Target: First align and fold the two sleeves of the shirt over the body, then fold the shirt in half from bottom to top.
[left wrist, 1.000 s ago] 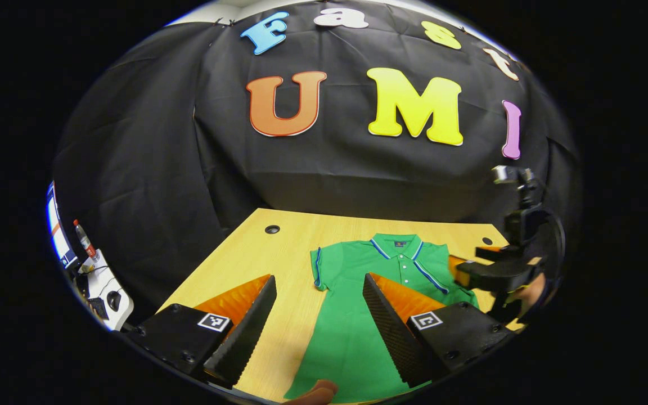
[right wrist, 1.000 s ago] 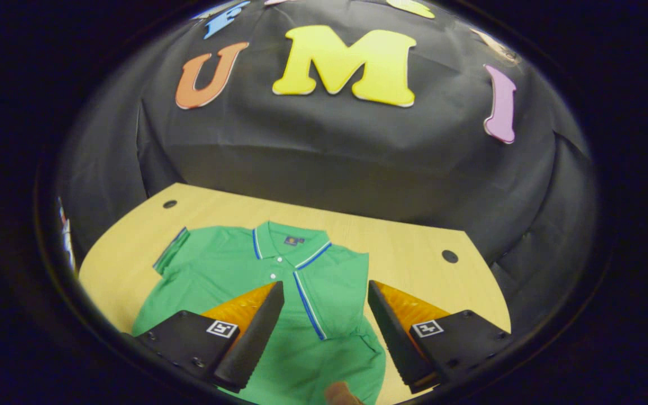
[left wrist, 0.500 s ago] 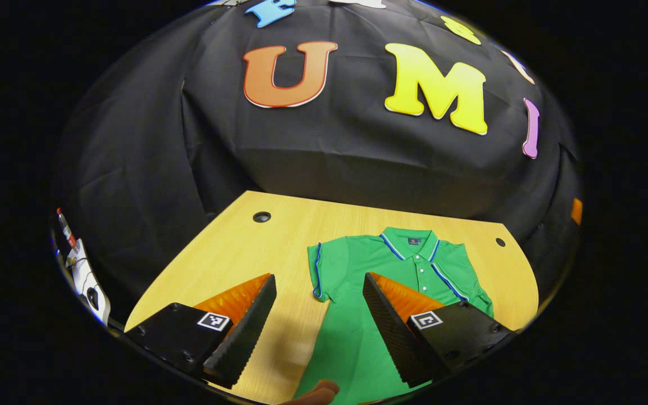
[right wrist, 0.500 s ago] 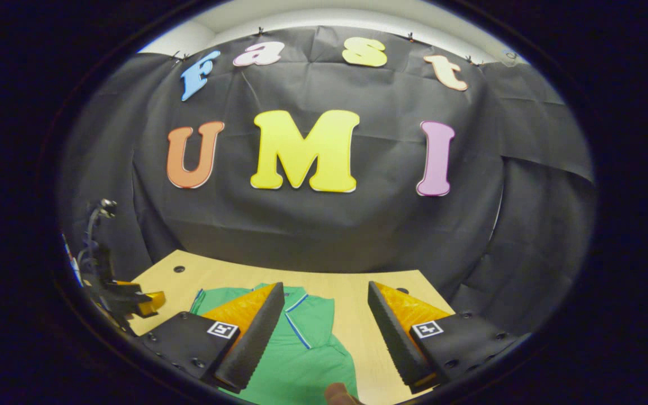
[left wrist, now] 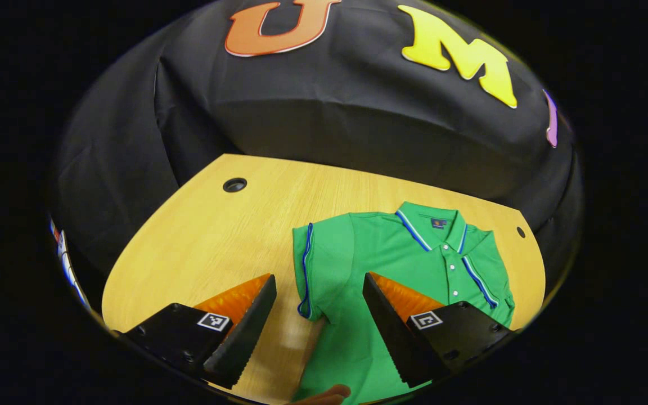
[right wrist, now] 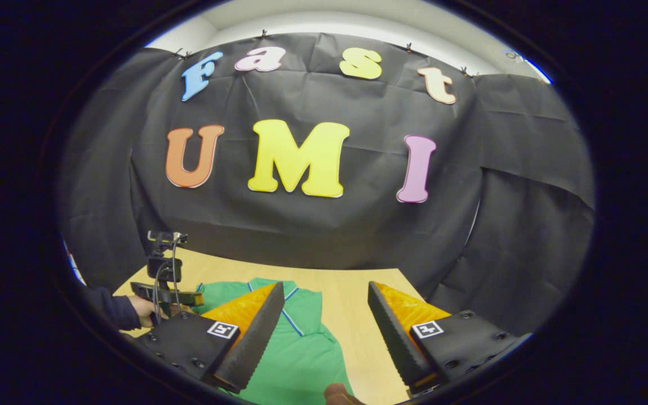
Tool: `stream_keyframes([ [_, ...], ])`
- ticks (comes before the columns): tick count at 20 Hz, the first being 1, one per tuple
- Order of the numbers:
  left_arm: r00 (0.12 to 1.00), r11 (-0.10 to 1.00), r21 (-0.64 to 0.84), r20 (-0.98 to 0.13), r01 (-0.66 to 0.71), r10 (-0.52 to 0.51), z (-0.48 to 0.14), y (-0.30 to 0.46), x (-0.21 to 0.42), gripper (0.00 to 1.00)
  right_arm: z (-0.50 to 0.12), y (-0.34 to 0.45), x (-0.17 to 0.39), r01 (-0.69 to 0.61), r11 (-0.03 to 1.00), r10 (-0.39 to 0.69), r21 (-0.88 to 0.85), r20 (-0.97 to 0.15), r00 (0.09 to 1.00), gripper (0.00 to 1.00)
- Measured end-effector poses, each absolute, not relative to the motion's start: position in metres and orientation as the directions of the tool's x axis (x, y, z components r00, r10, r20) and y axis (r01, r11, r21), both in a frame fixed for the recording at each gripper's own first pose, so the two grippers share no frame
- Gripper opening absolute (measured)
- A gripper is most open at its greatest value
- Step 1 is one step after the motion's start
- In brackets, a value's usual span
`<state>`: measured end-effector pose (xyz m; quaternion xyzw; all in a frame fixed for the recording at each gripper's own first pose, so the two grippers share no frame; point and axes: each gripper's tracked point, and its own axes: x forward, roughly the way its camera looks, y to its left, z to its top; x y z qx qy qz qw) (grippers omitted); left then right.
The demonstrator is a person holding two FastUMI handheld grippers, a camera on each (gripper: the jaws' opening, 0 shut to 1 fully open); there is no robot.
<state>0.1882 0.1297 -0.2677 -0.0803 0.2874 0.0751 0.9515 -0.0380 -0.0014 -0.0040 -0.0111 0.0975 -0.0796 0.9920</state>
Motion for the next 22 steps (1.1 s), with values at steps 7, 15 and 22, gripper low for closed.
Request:
stream_keyframes([
  [7, 0.777, 0.979, -0.134, -0.629, -0.153, 0.035, -0.295, 0.125, 0.217, 0.82, 0.014, 0.007, -0.039, 0.188, 0.98, -0.197, -0.068, -0.16, 0.967, 0.95],
  [15, 0.749, 0.982, -0.108, -0.661, -0.156, 0.046, -0.307, 0.131, 0.221, 0.41, 0.006, 0.015, -0.046, 0.176, 0.981, -0.186, -0.077, -0.169, 0.968, 0.95],
  [22, 0.728, 0.984, -0.086, -0.683, -0.158, 0.057, -0.312, 0.139, 0.222, 0.14, -0.003, 0.009, -0.051, 0.186, 0.981, -0.194, -0.061, -0.186, 0.963, 0.96],
])
